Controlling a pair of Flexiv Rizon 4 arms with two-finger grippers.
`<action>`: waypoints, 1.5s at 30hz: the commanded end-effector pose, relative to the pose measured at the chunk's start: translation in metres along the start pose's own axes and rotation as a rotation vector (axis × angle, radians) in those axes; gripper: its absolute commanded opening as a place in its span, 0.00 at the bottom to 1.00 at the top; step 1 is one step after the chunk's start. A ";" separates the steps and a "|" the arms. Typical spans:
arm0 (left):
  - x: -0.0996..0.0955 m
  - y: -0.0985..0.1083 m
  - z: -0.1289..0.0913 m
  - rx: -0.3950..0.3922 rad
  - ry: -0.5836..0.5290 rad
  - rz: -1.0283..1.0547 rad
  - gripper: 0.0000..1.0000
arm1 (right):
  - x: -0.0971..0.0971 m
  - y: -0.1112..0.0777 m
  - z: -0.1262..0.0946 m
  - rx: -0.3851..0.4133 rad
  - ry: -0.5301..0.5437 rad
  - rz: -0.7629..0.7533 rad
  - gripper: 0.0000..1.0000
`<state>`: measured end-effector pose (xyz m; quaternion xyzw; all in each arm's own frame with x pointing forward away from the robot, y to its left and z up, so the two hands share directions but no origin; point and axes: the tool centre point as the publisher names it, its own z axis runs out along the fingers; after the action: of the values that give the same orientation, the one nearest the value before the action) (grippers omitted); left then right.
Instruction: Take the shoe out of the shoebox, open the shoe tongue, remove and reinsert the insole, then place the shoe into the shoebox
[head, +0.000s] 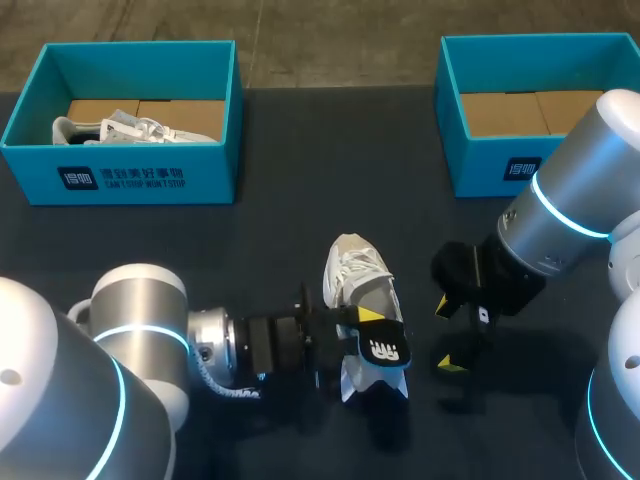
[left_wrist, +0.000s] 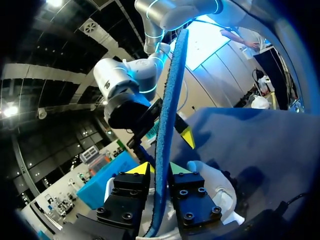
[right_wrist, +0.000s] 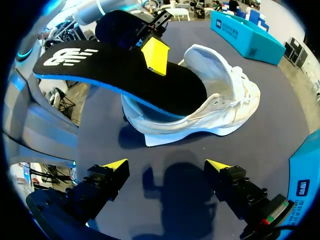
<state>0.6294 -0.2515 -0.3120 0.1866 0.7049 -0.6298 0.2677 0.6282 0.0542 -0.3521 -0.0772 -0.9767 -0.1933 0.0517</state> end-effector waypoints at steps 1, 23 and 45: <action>0.000 -0.007 0.008 -0.108 0.006 0.004 0.17 | 0.001 0.000 0.000 0.001 -0.002 0.001 1.00; -0.001 0.017 0.006 -0.106 0.003 0.005 0.00 | 0.001 0.000 0.000 0.001 -0.002 0.001 1.00; -0.007 0.040 0.003 -0.096 0.025 -0.027 0.00 | 0.001 0.000 0.000 0.001 -0.002 0.001 1.00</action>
<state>0.6546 -0.2505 -0.3394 0.1664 0.7404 -0.5948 0.2653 0.6282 0.0542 -0.3521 -0.0772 -0.9767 -0.1933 0.0517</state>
